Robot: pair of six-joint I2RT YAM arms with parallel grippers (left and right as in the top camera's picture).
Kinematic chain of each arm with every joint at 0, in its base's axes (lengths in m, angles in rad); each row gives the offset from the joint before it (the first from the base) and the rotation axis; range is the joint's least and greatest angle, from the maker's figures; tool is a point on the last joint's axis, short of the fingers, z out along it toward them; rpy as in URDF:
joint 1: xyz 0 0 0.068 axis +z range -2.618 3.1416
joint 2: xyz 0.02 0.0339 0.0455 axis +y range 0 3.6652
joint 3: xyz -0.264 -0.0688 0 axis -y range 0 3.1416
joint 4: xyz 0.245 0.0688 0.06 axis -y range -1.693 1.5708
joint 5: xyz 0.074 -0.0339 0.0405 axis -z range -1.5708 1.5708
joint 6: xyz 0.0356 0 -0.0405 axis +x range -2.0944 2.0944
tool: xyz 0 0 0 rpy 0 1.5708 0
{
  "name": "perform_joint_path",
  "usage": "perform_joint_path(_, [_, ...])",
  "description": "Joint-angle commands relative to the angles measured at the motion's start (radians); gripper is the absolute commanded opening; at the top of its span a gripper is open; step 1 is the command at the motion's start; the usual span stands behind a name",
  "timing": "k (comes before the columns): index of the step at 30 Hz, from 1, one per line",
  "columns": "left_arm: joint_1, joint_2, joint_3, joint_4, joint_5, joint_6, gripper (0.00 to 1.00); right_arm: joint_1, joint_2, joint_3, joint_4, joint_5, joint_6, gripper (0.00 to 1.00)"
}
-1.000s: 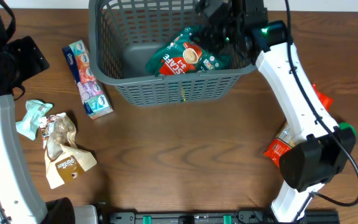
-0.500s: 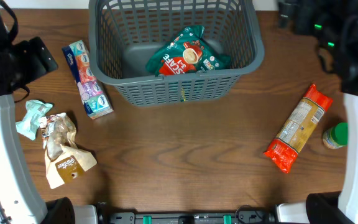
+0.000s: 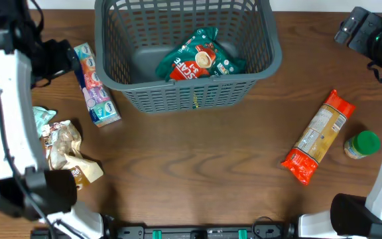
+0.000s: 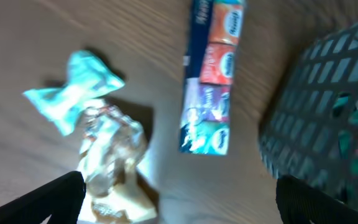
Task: Pack container
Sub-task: 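Withdraw the right gripper to the upper right, then grasp the Kleenex tissue multipack with the left gripper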
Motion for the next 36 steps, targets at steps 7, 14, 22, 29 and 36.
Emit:
perform_joint_path(7, [0.001, 0.216, -0.015, 0.06, 0.123, 0.205, 0.99, -0.002, 0.033, -0.004, -0.024, -0.013, -0.082, 0.99])
perform_joint_path(14, [-0.005, 0.329, -0.015, 0.113, 0.123, 0.21, 0.99, -0.002, 0.044, -0.004, -0.016, -0.016, -0.105, 0.99])
perform_joint_path(22, [-0.04, 0.432, -0.015, 0.19, 0.122, 0.22, 0.98, -0.002, 0.044, -0.004, 0.002, -0.021, -0.131, 0.99])
perform_joint_path(29, [-0.059, 0.517, -0.015, 0.248, 0.122, 0.186, 0.99, -0.002, 0.044, -0.004, 0.001, -0.026, -0.166, 0.99])
perform_joint_path(36, [-0.058, 0.556, -0.015, 0.267, 0.122, 0.174, 0.99, -0.002, 0.044, -0.004, 0.001, -0.026, -0.19, 0.99])
